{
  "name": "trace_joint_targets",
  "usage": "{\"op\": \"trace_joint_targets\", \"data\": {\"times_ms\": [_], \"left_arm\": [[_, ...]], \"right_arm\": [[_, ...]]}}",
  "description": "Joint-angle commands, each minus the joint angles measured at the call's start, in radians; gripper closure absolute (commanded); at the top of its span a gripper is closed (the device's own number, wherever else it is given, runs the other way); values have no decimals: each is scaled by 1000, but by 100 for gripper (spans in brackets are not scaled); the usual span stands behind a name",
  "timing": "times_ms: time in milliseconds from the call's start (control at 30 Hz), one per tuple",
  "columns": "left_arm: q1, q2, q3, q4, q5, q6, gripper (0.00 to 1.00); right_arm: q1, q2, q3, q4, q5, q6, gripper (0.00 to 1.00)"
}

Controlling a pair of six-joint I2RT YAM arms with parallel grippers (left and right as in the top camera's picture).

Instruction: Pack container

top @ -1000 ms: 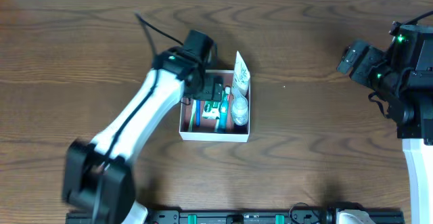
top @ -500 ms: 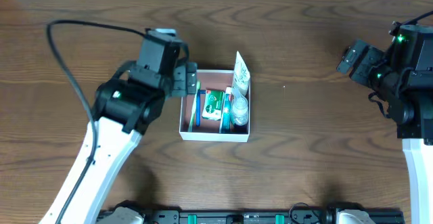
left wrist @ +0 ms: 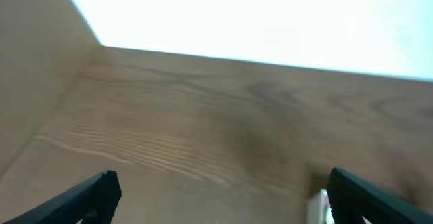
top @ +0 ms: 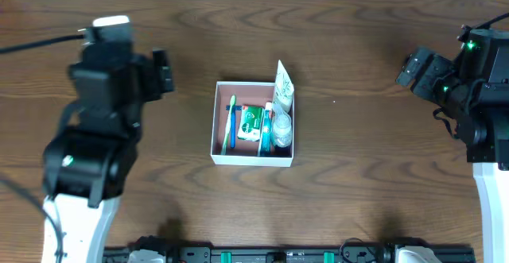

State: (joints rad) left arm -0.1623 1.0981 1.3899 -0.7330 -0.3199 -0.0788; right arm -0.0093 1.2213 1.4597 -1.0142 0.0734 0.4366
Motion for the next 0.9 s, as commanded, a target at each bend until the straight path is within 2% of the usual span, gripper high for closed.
{"op": "trace_joint_targets", "data": {"times_ms": [0, 100, 233, 600, 867], "left_arm": [[80, -45, -7, 3, 55, 56, 2], [165, -96, -58, 3, 191, 87, 2], [223, -161, -155, 26, 269, 103, 2], [227, -415, -655, 291, 367, 108, 2], [227, -641, -960, 310, 445, 103, 2]], "right_arm": [[-5, 1, 8, -1, -3, -4, 1], [-5, 1, 8, -1, -3, -4, 1], [-5, 1, 8, -1, -3, -4, 1], [-5, 1, 8, -1, -3, -4, 1], [-5, 1, 8, -1, -3, -4, 1]]}}
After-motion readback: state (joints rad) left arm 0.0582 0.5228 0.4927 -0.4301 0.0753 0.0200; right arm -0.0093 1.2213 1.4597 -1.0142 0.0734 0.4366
